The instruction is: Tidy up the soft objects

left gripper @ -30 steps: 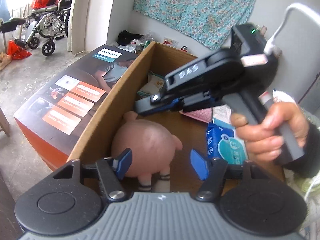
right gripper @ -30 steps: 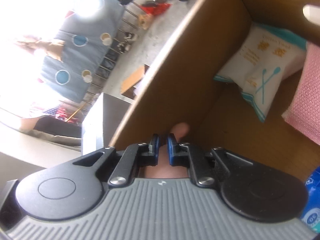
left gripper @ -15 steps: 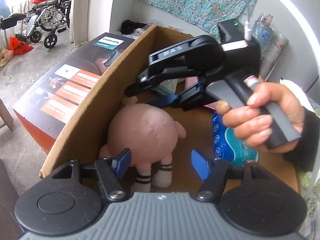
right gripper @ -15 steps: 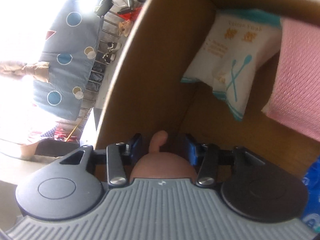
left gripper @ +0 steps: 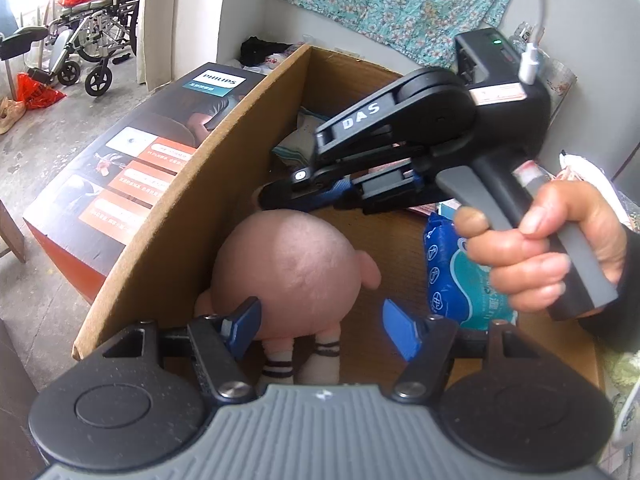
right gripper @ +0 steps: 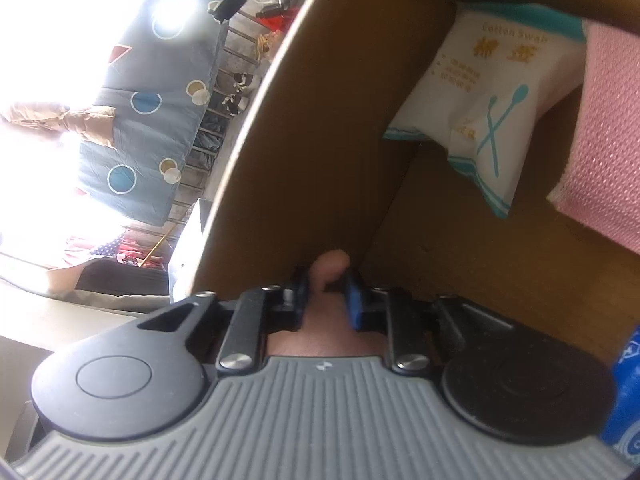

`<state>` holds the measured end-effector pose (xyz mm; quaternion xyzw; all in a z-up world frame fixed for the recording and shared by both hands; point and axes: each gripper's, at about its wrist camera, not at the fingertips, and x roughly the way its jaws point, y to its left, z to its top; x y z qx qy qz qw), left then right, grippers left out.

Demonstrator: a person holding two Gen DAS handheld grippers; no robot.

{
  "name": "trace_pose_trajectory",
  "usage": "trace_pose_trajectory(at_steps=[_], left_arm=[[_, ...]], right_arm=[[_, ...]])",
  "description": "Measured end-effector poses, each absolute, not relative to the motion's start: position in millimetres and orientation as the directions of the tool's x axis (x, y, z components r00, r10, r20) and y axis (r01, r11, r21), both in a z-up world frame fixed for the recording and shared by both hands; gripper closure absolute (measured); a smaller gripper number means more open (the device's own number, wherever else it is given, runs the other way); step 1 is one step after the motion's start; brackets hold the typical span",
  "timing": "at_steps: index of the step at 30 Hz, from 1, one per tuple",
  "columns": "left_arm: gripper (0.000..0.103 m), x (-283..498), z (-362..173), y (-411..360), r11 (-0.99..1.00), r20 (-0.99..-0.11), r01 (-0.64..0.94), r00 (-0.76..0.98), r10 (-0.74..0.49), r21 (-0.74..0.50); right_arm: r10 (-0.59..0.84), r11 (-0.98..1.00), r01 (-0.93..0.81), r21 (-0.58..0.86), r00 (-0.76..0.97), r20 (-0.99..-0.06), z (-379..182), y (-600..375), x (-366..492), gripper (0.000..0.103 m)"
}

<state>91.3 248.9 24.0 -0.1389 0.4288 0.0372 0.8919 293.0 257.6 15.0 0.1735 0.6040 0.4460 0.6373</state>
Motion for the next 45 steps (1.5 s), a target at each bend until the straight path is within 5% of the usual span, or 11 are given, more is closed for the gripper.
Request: trace_pose_trajectory(at_steps=[12,21,30,32,35,39,45], left_arm=[[0.032,94,26,243,0.957,-0.757,-0.156,0.648,-0.087,-0.244],[0.030,86,39,239,0.977,-0.730,-0.121,0.682,-0.047,-0.176],[0.030,91,35,241,0.973,-0.753,-0.134,0.655,-0.055,-0.187],[0.030,89,34,241,0.973,-0.755,-0.135,0.653,-0.056,-0.189],[0.030,85,34,241,0.973,-0.759,-0.139,0.649,-0.050,-0.184],[0.030,81,32,244,0.970,-0.767,-0.157,0.640,-0.045,-0.187],[0.030,78,34,244,0.972,-0.765,-0.151,0.643,-0.042,-0.180]], right_arm=[[0.827,0.470,-0.454,0.757,-0.074,-0.558,58,227,291,0.098],[0.747,0.465,-0.643,0.608,-0.084,-0.660,85,201,275,0.098],[0.700,0.563,-0.612,0.556,-0.005,-0.714,86,167,269,0.094],[0.700,0.569,-0.618,0.542,0.018,-0.714,90,173,271,0.086],[0.694,0.568,-0.646,0.509,0.045,-0.718,89,194,273,0.052],[0.663,0.563,-0.706,0.429,0.077,-0.744,84,229,270,0.027],[0.621,0.529,-0.776,0.344,0.078,-0.780,72,271,260,0.019]])
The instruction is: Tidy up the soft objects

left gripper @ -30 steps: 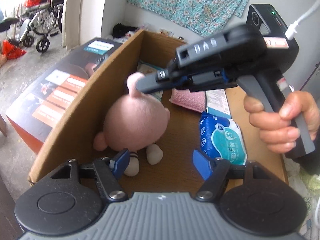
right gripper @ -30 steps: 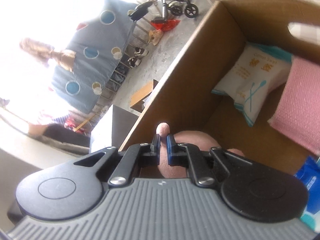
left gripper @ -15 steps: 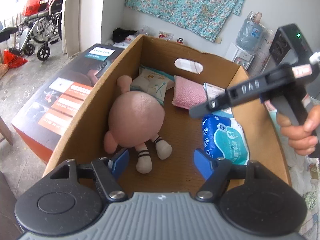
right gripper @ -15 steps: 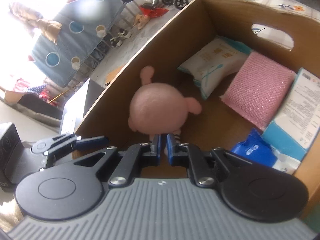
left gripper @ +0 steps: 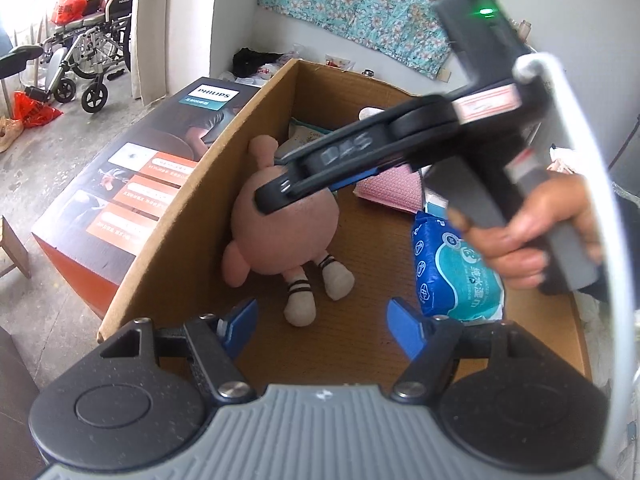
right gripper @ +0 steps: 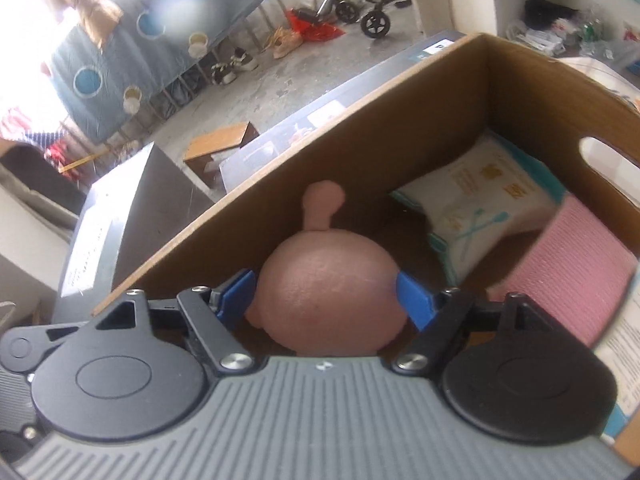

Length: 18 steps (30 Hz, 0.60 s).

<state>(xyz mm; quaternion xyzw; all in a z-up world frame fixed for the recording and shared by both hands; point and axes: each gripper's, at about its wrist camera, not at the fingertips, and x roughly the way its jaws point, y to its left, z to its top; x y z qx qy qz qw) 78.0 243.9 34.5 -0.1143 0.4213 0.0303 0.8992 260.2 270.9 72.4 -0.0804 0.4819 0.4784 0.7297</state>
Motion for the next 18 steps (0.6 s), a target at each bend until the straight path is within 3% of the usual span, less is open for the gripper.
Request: trace_pose_trajectory(at_steps=[4,18], left_arm=[[0.030,78,34,244,0.973,-0.763,-0.150,0.645,-0.040,-0.177],[0.028,105,35,238,0.987,-0.753,-0.110,0.658,-0.014,-0.115]], right_arm=[[0.591,0.542,-0.789,0.289,0.113,-0.799,69,276,260,0.019],[0.611,0.620,-0.650,0.439,0.049,-0.790,60,218,292,0.023]])
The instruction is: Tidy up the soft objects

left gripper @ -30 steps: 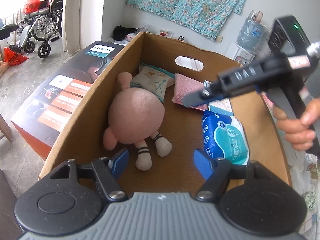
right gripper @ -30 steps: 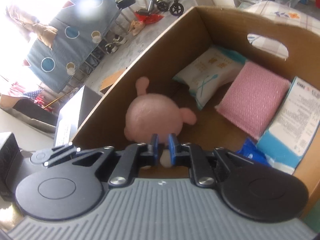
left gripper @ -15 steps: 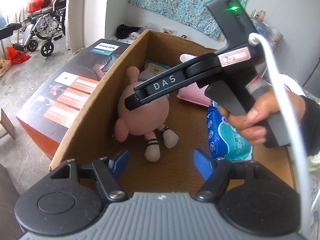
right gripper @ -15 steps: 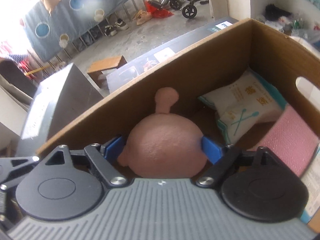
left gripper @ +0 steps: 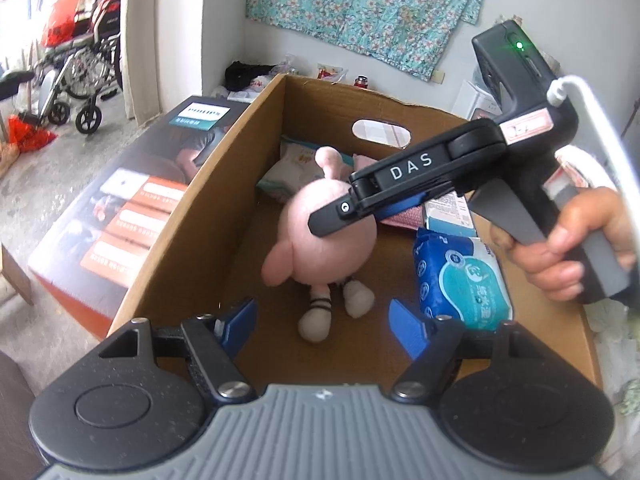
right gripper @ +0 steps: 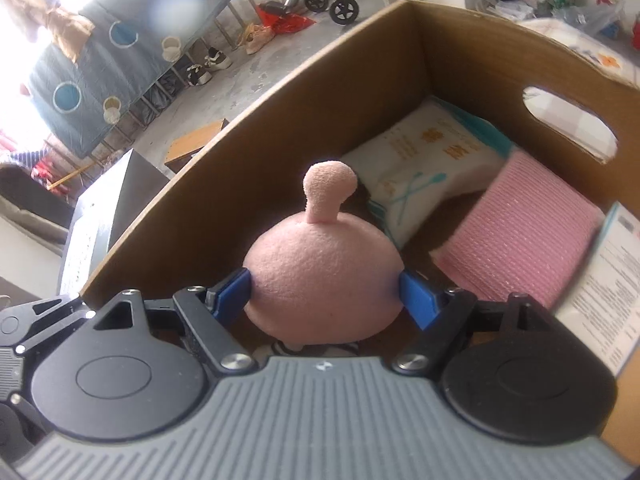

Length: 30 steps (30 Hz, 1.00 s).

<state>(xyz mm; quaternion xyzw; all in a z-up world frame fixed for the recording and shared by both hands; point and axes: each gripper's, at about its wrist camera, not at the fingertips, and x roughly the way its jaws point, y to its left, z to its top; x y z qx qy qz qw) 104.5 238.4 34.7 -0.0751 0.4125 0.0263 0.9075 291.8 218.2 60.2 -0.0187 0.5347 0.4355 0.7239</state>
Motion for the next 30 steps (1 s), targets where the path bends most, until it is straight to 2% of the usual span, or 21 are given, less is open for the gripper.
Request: trace_pose_trajectory(at_steps=[6,11,14,17,27,28,30], left_arm=[[0.029,140,27,233,0.997,-0.774,-0.077,0.632,0.030,-0.024],[0.031,162,20,238,0.997,-0.813,-0.069,0.583,0.006,-0.042],[0.034,170,16,240,0.997,-0.850,-0.055,0.526,-0.018,-0.055],[0.042,177,14,243,0.997,-0.882,-0.055,0.471,-0.014,-0.045],[0.039,206,8,239,0.999,-0.909,0.017,0.414,-0.040,-0.036],[0.041,209,6,237,0.999,-0.911,0.023,0.410,-0.041,-0.034],[0.053,214,4,234,0.999,-0.913,0.030,0.407,-0.037,-0.027]], right_arm=[[0.603,0.633,-0.617,0.467,0.014,-0.798,59,214,302,0.023],[0.615,0.635,-0.579,0.512,-0.022,-0.788,52,209,311,0.023],[0.623,0.635,-0.551,0.541,-0.049,-0.781,48,206,316,0.023],[0.630,0.637,-0.521,0.568,-0.073,-0.773,45,203,321,0.023],[0.677,0.633,-0.388,0.670,-0.141,-0.722,30,190,332,0.022],[0.681,0.634,-0.378,0.674,-0.141,-0.719,29,189,332,0.022],[0.689,0.645,-0.348,0.681,-0.121,-0.715,29,184,332,0.022]])
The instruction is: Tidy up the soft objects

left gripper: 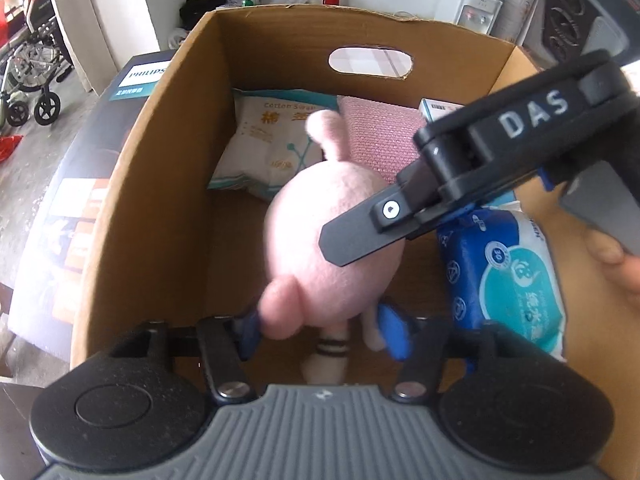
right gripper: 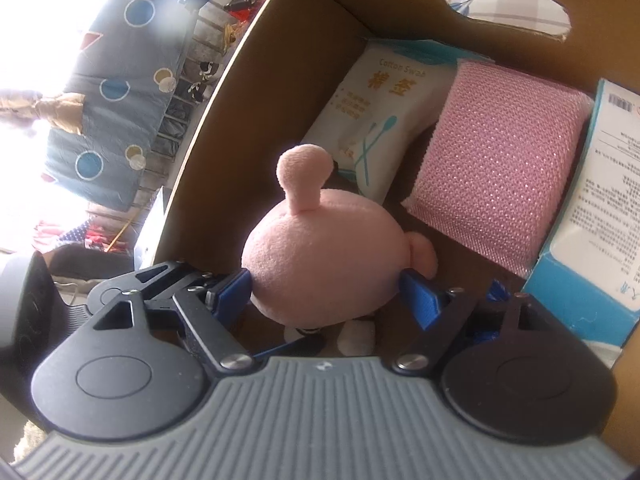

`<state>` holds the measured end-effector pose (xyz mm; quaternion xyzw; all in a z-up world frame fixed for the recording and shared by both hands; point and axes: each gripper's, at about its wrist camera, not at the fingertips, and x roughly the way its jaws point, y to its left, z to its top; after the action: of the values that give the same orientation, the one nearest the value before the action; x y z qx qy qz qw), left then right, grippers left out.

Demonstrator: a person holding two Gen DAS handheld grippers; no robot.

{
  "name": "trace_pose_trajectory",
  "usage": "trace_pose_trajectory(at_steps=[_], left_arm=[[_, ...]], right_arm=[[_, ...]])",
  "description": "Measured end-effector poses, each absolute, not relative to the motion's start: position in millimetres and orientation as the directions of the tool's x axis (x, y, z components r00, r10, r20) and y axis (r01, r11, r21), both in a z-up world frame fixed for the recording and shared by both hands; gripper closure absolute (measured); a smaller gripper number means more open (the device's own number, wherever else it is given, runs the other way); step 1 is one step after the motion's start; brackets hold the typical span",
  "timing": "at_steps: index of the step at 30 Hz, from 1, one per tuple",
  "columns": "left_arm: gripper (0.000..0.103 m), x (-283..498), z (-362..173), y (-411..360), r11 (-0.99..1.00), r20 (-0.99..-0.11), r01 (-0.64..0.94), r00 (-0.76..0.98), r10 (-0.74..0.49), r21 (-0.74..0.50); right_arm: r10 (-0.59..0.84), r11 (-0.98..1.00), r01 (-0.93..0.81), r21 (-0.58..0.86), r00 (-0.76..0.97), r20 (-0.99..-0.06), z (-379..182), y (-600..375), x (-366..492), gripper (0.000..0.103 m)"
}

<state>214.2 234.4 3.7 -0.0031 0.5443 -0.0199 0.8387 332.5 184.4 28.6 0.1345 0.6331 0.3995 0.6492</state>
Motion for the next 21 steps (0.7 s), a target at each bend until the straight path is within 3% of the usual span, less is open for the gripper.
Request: trace_pose_trajectory(at_steps=[7,9,12,15,17,21], left_arm=[[0.062,208,10,228,0.999,-0.889,0.009,0.455,-0.041,-0.042],[0.064,201,17,223,1.000,-0.875,0.010,0.485,-0.018,-0.015],[0.065,185,31,213,0.991,-0.831,0.034,0.549,0.091,0.131],[0.075,171,39,211,0.975,-0.804,0.046,0.575,0.151,0.216],[0.083,167,37,211,0.977,-0.817,0.056,0.559,0.142,0.208],[0.081,171,26,210,0.983,-0.836,0.055,0.536,0.119,0.176]], right_arm=[[0.709,0.668,-0.246,0.702,-0.074,-0.701,29,167,329,0.024],[0.739,0.638,-0.218,0.739,-0.095,-0.667,28,167,328,0.032],[0.790,0.576,-0.170,0.799,-0.132,-0.598,24,173,329,0.032],[0.819,0.531,-0.129,0.838,-0.175,-0.546,17,185,328,0.032],[0.806,0.544,-0.141,0.827,-0.188,-0.562,12,195,327,0.033],[0.759,0.605,-0.184,0.775,-0.162,-0.631,11,200,322,0.034]])
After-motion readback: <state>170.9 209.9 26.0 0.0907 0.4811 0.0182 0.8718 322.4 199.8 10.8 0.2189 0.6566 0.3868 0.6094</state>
